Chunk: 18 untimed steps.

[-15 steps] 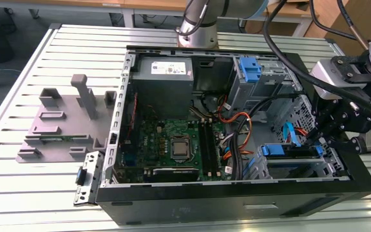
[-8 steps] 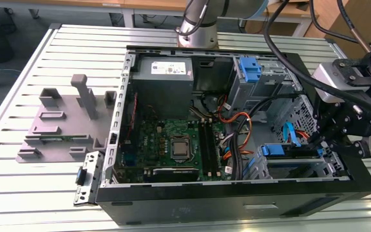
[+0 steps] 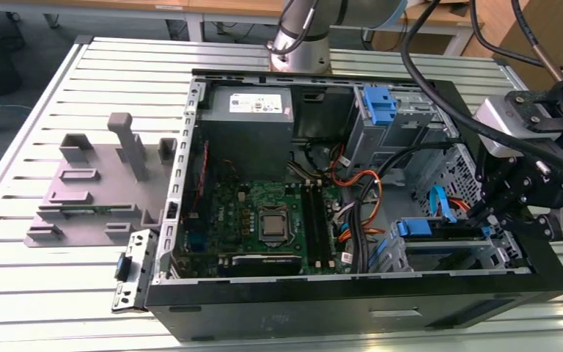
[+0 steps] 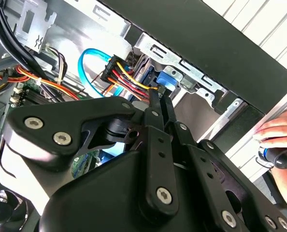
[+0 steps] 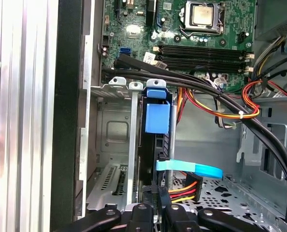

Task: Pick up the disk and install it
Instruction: 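Insert the second disk wire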

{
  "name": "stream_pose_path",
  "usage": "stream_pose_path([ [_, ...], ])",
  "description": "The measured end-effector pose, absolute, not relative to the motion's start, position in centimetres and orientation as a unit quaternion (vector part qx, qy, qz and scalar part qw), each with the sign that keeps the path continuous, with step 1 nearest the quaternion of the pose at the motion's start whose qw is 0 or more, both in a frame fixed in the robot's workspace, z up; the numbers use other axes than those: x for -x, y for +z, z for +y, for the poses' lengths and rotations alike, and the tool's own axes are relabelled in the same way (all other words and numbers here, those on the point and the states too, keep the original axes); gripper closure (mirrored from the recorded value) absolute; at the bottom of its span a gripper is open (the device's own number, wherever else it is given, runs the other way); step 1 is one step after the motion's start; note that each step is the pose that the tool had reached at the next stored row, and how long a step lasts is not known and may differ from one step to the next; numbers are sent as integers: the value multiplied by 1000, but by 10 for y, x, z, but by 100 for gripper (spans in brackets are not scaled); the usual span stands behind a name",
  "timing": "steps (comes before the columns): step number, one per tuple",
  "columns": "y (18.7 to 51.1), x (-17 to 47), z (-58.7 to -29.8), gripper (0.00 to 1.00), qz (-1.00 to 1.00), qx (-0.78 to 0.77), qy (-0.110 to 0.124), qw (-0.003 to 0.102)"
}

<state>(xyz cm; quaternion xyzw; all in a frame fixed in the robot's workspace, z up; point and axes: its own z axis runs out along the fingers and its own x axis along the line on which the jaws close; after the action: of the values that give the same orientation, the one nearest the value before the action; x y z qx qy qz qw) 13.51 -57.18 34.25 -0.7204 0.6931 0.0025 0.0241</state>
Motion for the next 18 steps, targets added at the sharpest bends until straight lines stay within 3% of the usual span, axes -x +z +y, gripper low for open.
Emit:
stream_pose_path([
  [11,342,-135,-572,83,693,720,3,24],
  [12,342,-135,-572,76,693,720,3,24],
  [18,340,-135,-568,76,692,721,2,25],
])
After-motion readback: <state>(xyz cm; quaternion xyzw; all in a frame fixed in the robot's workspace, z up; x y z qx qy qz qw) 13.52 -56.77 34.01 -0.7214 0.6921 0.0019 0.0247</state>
